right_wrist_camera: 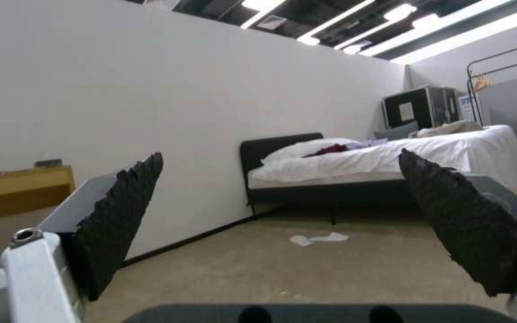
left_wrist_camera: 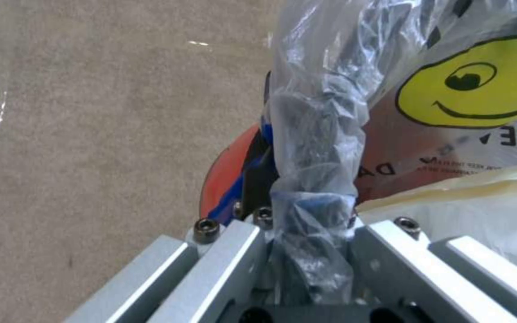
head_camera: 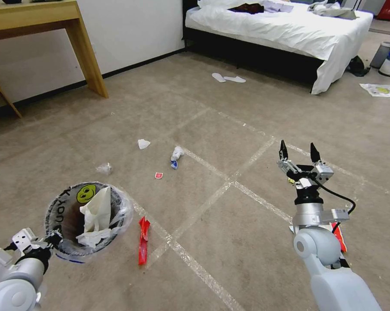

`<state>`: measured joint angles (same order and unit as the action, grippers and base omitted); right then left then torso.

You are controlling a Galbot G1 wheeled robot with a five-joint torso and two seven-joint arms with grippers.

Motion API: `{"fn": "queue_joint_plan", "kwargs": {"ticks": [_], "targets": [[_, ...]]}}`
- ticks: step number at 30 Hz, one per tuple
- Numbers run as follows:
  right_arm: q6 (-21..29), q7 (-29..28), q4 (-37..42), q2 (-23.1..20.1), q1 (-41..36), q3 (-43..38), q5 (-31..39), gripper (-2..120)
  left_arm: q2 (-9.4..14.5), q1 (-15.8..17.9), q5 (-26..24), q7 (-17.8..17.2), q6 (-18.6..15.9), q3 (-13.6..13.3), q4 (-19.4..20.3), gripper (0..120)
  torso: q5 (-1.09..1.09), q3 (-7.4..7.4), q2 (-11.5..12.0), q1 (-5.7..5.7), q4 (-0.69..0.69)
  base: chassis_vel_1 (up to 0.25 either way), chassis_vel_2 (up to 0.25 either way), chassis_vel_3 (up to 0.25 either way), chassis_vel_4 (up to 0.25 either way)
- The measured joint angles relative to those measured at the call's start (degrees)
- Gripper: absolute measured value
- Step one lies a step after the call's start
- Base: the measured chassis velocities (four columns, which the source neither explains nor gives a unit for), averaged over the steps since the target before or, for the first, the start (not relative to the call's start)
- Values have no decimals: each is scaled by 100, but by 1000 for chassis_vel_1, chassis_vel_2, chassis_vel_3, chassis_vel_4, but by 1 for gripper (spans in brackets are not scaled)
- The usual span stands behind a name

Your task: Pick up the trash bin and place the garbage on the floor into it.

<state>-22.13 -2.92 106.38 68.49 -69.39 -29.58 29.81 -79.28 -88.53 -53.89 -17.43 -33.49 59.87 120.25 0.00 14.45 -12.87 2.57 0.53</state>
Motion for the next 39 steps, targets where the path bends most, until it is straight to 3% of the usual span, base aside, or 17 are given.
{"fn": "queue_joint_plan", "kwargs": {"ticks": [39], "targets": [[-62, 17, -77, 2, -108, -159, -70, 100, -2, -72, 57, 31, 88, 13, 18, 0, -1, 0, 0, 0, 0, -2, 1, 1, -4]]}}
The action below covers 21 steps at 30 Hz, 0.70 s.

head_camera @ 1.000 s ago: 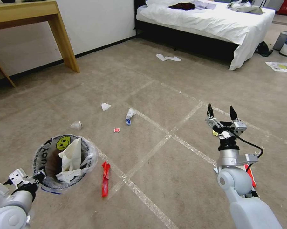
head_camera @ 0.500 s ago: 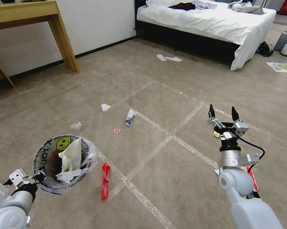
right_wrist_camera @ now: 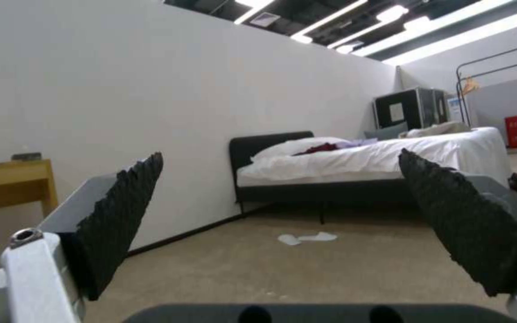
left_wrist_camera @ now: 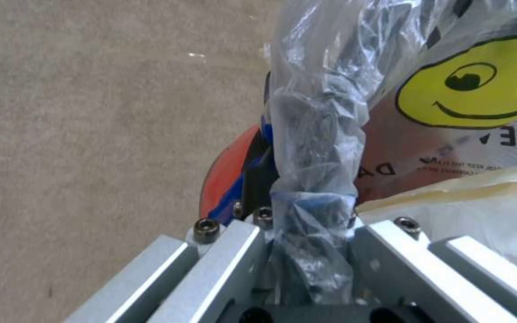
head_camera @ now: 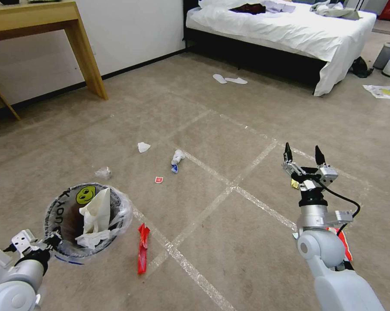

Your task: Pick up the trash bin and place the garbage on the floor into it.

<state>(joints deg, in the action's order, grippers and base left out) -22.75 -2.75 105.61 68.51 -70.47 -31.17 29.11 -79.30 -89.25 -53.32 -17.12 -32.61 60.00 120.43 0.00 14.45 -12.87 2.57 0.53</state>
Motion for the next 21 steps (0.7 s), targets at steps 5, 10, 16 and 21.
{"fn": "queue_joint_plan", "kwargs": {"ticks": [5, 10, 16, 21], "targets": [[-12, -7, -10, 1, -13, -13, -6, 100, 2, 0, 4, 3, 6, 0, -5, 0, 1, 0, 0, 0, 0, -64, 74, 60, -76], [256, -519, -202, 34, 40, -10, -262, 100, -8, 4, 12, 4, 9, -2, -15, 0, 1, 1, 0, 1, -1, -50, 55, 51, -48], [1234, -1928, -733, 25, 146, 12, -324, 100, -33, -26, 52, 49, 33, -4, -26, 0, 1, 0, 0, 0, -1, 0, 0, 0, 0], [2558, -3024, -1317, -55, 226, 3, 39, 100, -35, -32, 57, 56, 47, -4, -31, 0, 0, 0, 0, 0, 0, 0, 0, 0, 0]]}}
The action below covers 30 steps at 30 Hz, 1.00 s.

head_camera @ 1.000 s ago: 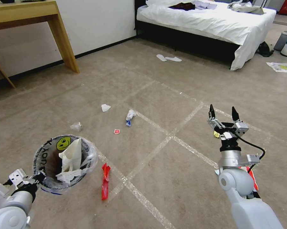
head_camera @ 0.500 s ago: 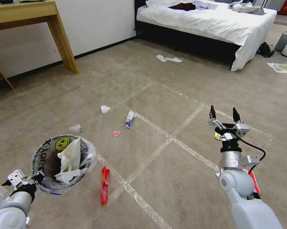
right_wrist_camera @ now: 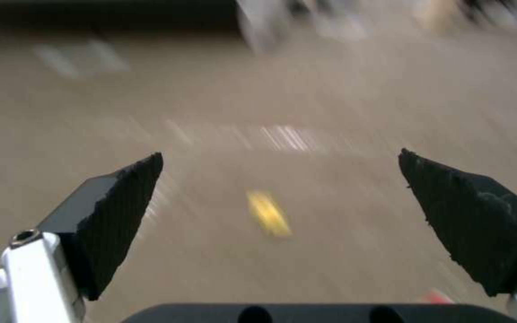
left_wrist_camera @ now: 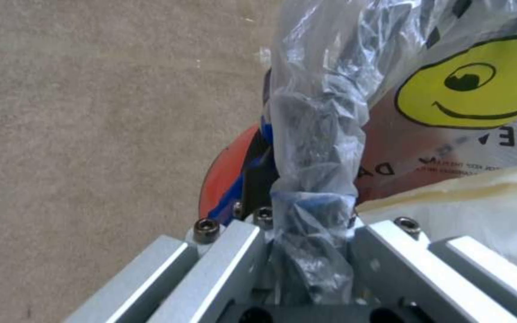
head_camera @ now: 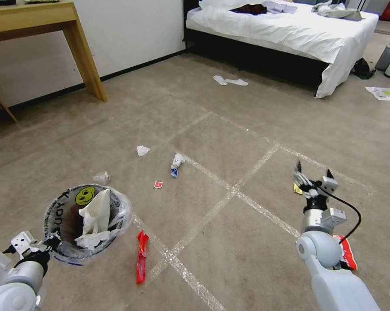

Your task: Pick up the trash bin and place the garbage on the floor into it.

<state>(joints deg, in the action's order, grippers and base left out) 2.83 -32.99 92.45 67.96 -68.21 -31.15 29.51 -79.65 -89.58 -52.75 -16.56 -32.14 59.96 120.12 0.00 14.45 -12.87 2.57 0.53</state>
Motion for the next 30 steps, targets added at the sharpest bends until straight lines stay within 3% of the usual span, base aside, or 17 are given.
{"fn": "queue_joint_plan", "kwargs": {"ticks": [1, 2, 3, 4, 10, 19, 30], "targets": [[0, 0, 0, 0, 0, 0, 0, 100, 0, 0, 0, 0, 0, 0, 0, 0, 0, 0, 0, 0, 0, 0, 0, 0, 0], [546, -325, -336, -28, 72, 0, 313, 100, -3, 0, 5, 4, 5, -12, -8, 0, -2, 0, 0, 0, 0, 0, 0, 0, 0], [1343, -725, -949, -104, 253, 61, 1053, 100, -18, 1, 31, 18, 25, -40, -34, 0, 2, 0, 0, 0, 1, 0, 0, 0, 0], [1343, -725, -949, -104, 253, 61, 1053, 100, -18, 1, 31, 18, 25, -40, -34, 0, 2, 0, 0, 0, 1, 0, 0, 0, 0], [1779, -751, -2711, -59, 810, 364, 1131, 100, 6, 1, 48, 41, 76, -47, -70, 0, 1, 0, 0, 0, 0, 0, 0, 0, 0], [1742, -64, -4248, 27, 1387, 590, 545, 100, 56, -64, 32, 98, 145, -2, -88, 0, 0, 0, 0, 0, -2, 0, 0, 0, 0], [1368, 488, -5028, 134, 1834, 690, 35, 100, 95, -114, -4, 131, 199, 27, -84, 0, -1, 0, 0, 0, -1, 0, 0, 0, 0]]}}
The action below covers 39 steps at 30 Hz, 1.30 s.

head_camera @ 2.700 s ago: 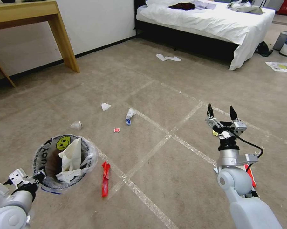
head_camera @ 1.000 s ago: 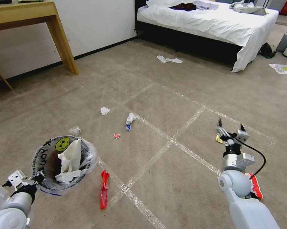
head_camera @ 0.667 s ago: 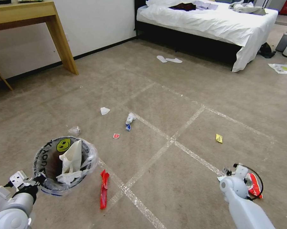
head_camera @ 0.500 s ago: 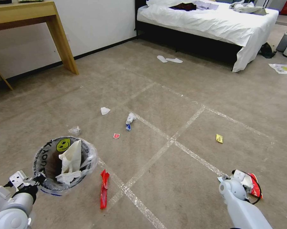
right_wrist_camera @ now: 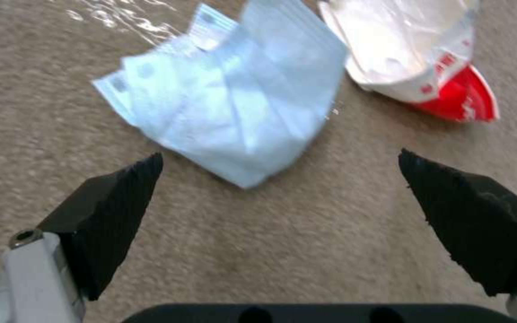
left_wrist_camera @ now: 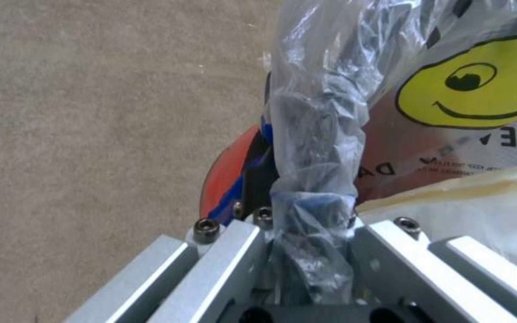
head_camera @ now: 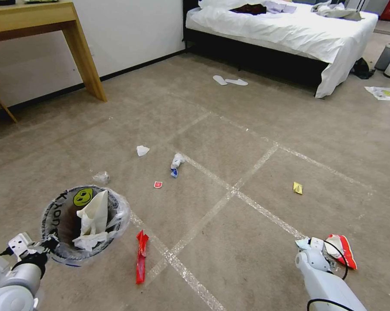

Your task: Pick up the trash bin and place the garbage on the floor into it.

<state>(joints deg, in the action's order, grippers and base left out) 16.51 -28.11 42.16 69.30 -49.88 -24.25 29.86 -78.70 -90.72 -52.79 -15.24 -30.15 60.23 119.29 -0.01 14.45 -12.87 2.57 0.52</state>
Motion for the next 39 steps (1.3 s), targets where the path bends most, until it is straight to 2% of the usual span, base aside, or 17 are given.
{"fn": "queue_joint_plan", "kwargs": {"ticks": [5, 16, 26, 28, 34, 39], "targets": [[-219, 174, -466, 101, 326, 70, -273, 100, 28, -30, -51, 13, 12, 44, 37, 0, 1, 0, 0, 0, 1, 0, 0, 0, 0], [-331, 325, -1248, 225, 836, 19, -708, 99, 42, -73, -103, 33, 48, 106, 52, 0, 1, 0, 0, 0, 0, 0, 0, 0, 0], [-341, 472, -1659, 194, 941, -132, -961, 91, 50, -48, -109, 59, 83, 84, -6, 0, 1, 0, 0, 0, 2, 0, 0, 0, 0], [-355, 533, -1750, 213, 954, -170, -1009, 85, 38, -44, -108, 63, 86, 61, -4, 0, 2, 0, 0, 0, 1, 0, 0, 0, 0], [-438, 700, -1802, 243, 896, -242, -1073, 77, 19, -66, -92, 79, 106, 44, 13, 0, 10, -2, -3, -1, 1, 0, 0, 0, 0], [-481, 758, -1801, 292, 868, -224, -1084, 57, 9, -98, -85, 84, 145, 57, 16, 0, 6, -3, -3, -2, 1, 0, 0, 0, 0]]}}
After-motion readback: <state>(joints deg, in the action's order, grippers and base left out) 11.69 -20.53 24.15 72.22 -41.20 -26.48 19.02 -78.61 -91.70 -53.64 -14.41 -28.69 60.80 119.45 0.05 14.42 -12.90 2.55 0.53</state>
